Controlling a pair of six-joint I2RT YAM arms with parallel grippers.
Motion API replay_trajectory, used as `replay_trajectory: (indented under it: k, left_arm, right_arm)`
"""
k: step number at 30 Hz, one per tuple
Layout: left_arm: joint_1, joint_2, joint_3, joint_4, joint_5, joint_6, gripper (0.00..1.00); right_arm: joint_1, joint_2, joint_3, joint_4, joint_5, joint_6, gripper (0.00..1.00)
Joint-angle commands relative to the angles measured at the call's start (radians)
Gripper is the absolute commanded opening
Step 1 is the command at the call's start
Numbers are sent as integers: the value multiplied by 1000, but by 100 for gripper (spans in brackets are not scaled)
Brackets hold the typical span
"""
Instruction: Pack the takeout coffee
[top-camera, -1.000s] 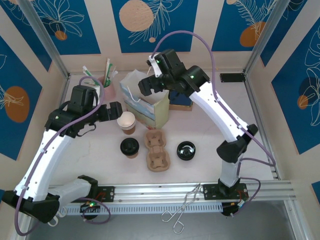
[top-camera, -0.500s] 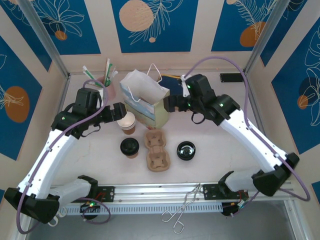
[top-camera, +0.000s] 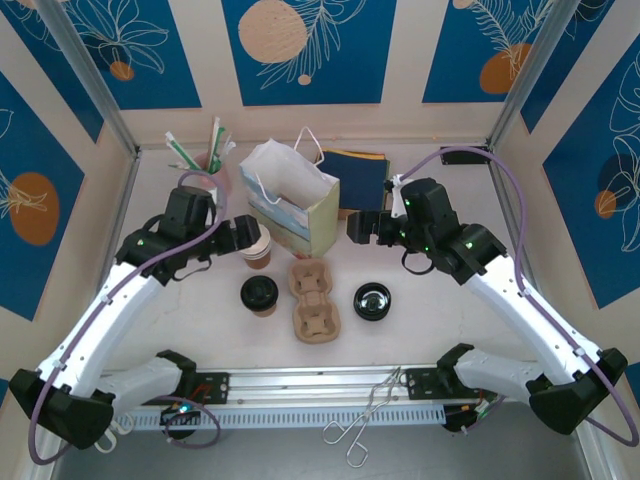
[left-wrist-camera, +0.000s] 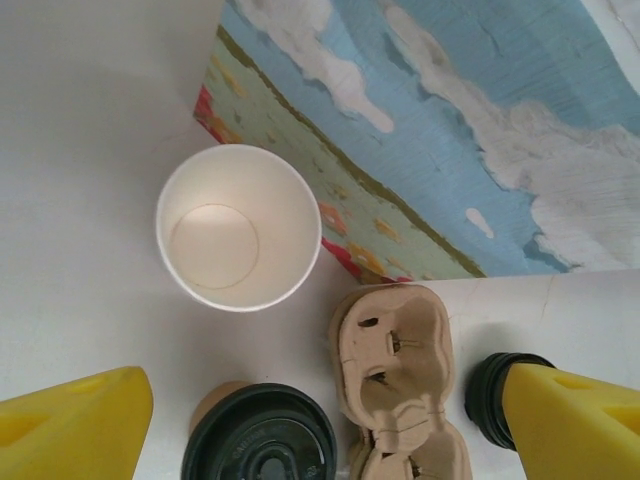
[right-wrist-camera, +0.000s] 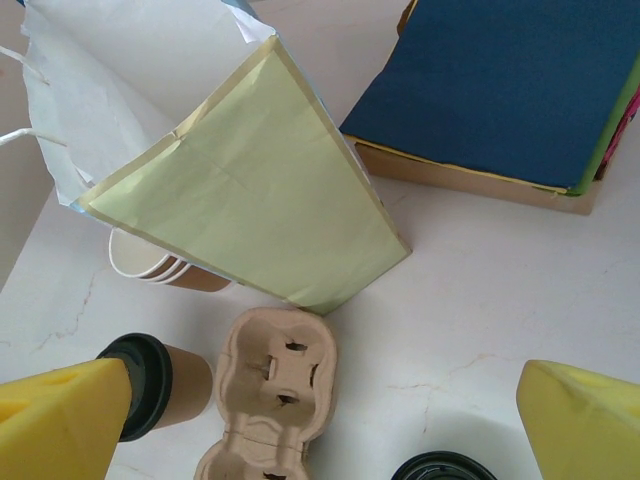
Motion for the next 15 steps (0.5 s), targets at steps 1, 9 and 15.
replay_trajectory:
  k: [1, 9, 15]
  left_arm:
    - [-46, 52, 88, 3, -52, -40, 89]
    - [-156, 206, 275, -25, -162, -88, 88]
    - [-171, 319, 392, -38, -188, -104, 88]
  right_arm:
    - [-4, -19, -8, 8, -8, -4, 99]
    - [-14, -37, -39, 38, 0, -34, 99]
    - [-30, -45, -43, 34, -16, -32, 99]
